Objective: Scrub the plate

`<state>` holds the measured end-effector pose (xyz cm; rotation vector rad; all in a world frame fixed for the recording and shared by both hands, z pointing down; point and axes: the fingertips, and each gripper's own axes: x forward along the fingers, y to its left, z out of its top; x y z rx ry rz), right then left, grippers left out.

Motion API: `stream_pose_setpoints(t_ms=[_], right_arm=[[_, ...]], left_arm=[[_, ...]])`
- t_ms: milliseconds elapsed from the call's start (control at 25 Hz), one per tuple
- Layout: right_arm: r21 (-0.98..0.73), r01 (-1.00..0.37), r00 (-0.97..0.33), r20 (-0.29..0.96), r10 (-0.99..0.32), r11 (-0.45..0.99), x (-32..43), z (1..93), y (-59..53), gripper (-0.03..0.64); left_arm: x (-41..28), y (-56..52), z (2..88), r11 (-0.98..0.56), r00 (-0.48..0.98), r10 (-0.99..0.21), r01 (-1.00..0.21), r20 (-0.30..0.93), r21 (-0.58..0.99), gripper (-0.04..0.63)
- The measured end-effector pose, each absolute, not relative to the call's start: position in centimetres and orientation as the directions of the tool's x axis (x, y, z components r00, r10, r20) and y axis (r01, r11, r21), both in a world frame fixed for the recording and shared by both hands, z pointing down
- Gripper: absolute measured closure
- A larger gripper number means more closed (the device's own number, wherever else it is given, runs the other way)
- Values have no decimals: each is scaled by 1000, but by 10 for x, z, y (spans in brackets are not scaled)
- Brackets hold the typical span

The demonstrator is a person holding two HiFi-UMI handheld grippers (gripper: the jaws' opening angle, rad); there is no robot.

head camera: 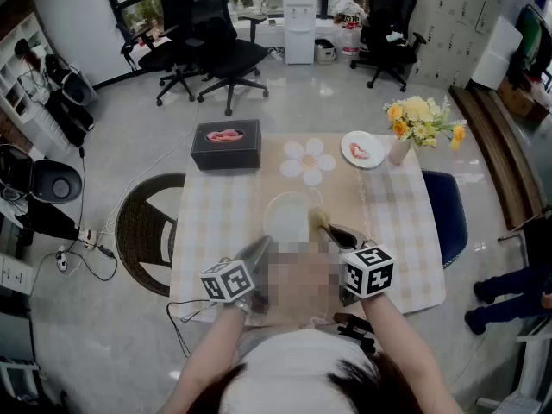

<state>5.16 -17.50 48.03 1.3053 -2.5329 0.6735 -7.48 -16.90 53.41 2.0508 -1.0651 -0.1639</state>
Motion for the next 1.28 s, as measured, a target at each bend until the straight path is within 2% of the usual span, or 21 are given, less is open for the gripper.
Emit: stream_pose_setpoints(t_ms=[560,840,1280], right_arm=[[-315,-799,-599,359,-716,512,45,476,-186,584],[-283,-779,-627,344,-699,559,27,460,-206,584],[-178,-745,-654,389,-649,644,-10,450,-219,584]], left_arm=[[-71,-164,533,-363,643,-734,-643,217,674,578],[-69,-161,531,-375,650,-729,-642,216,669,578],[-71,-161,532,-373,652,-725,-641,220,671,578]])
